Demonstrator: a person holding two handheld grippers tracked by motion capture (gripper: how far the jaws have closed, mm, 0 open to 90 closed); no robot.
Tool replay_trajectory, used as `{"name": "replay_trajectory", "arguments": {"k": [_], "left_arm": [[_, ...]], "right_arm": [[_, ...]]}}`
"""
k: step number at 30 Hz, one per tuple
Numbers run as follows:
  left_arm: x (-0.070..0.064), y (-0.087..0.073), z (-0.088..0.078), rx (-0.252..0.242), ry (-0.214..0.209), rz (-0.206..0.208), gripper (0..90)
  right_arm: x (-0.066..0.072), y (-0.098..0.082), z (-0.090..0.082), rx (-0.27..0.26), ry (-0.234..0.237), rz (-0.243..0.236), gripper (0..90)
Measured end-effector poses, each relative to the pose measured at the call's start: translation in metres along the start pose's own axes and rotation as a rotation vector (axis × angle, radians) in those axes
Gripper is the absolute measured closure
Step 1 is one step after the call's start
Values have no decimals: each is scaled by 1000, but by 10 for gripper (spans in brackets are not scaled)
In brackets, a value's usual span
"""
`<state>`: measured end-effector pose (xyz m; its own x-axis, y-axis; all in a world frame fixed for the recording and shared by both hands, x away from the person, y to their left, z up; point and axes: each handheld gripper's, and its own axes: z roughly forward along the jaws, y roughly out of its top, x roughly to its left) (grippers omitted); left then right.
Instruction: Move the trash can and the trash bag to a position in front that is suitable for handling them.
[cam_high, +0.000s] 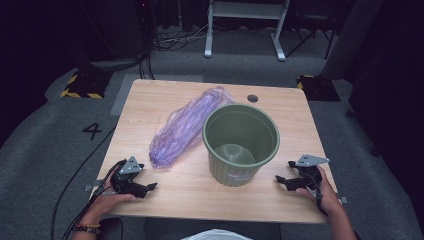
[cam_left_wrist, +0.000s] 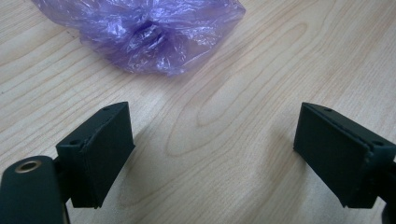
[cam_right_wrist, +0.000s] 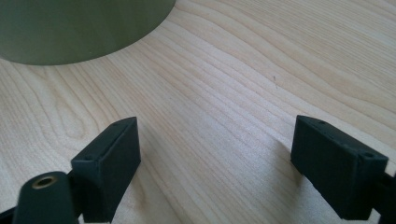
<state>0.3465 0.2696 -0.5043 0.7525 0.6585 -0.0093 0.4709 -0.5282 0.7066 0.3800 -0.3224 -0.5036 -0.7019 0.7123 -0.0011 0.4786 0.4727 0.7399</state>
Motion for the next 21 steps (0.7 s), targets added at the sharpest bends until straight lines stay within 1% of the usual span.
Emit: {"name": "replay_trajectory", "arguments": {"k": [13,16,18,21], "left_arm": [[0,0,0,0,2,-2,118],[0,0,0,0,4,-4,118],[0,0,0,0,6,-5,119],[0,0,0,-1,5,-8,120]], "right_arm": [[0,0,0,1,2,1,159],[-2,0,0,-4,8,1,187],[-5,1,-1,-10,8,22,213],[-8,9,0,-12,-16,27,222]]}}
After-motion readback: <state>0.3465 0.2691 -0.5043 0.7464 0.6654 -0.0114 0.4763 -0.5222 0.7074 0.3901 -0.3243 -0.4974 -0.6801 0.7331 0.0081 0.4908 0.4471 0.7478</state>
